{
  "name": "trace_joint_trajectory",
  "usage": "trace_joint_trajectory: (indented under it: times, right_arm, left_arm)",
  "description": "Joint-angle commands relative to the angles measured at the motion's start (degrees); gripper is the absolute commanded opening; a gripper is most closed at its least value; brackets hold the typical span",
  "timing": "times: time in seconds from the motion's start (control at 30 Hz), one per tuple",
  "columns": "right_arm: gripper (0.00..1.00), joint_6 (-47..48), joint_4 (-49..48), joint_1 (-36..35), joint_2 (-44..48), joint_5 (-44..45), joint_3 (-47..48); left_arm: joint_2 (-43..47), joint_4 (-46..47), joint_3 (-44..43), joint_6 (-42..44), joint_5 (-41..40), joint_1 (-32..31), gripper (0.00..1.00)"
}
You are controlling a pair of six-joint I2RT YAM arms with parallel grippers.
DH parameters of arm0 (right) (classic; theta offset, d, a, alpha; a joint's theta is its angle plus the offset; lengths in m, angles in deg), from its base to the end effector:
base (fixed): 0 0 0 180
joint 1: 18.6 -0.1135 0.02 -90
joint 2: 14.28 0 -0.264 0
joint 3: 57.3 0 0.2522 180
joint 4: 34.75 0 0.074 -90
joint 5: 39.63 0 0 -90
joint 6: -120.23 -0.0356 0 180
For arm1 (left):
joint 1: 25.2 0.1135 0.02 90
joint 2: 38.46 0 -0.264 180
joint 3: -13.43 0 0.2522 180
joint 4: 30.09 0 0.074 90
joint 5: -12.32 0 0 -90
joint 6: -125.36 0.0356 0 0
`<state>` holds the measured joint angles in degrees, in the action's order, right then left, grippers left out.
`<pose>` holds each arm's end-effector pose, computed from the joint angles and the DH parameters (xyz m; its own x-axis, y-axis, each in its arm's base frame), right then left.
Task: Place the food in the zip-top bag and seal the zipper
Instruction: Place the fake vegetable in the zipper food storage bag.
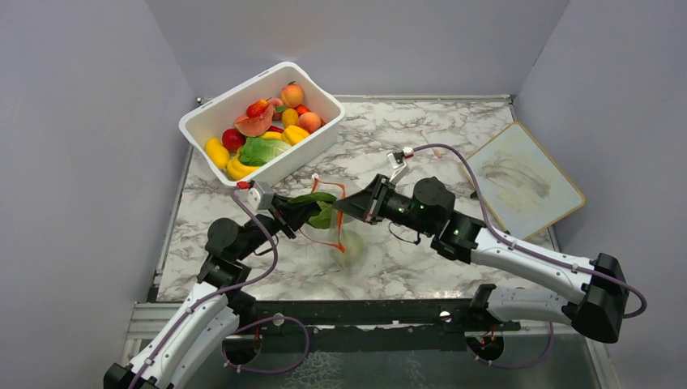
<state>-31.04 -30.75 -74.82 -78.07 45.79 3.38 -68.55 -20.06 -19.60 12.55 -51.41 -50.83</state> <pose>0.1444 0.2209 0.3231 -0.7982 0.3788 -0.4683 -0.3591 0.3250 0.8749 0.1254 -0.0776 0.2826 -0.1146 -0.3306 -0.9368 0.7945 0.5356 -0.2862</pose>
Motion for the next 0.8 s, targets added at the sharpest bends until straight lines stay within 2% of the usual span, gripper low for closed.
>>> trace_joint_trajectory:
  times: [0.0,0.4,0.5,0.77]
  right_arm:
    - [0.01,-0.8,-7.0,0.2,-2.4,-4.8,1.9]
    - [0.01,0.0,-10.7,0.2,-6.7,-8.9,4.9]
    - [0.01,0.0,-10.8,0.2,-7.1,-8.7,5.3]
    - [0.01,-0.7,-13.5,0.2,-9.9,-11.2,5.1]
  left_arm:
    - [0.9,13.9,2.6,0.5,-1.3,-0.2,0.0]
    - [-2.2,17.0,5.9,5.2,0.7,-0.3,0.0]
    - [-2.5,17.1,7.7,7.6,-2.1,-0.8,0.0]
    - [-5.6,18.4,5.5,10.1,-2.9,-3.0,0.0]
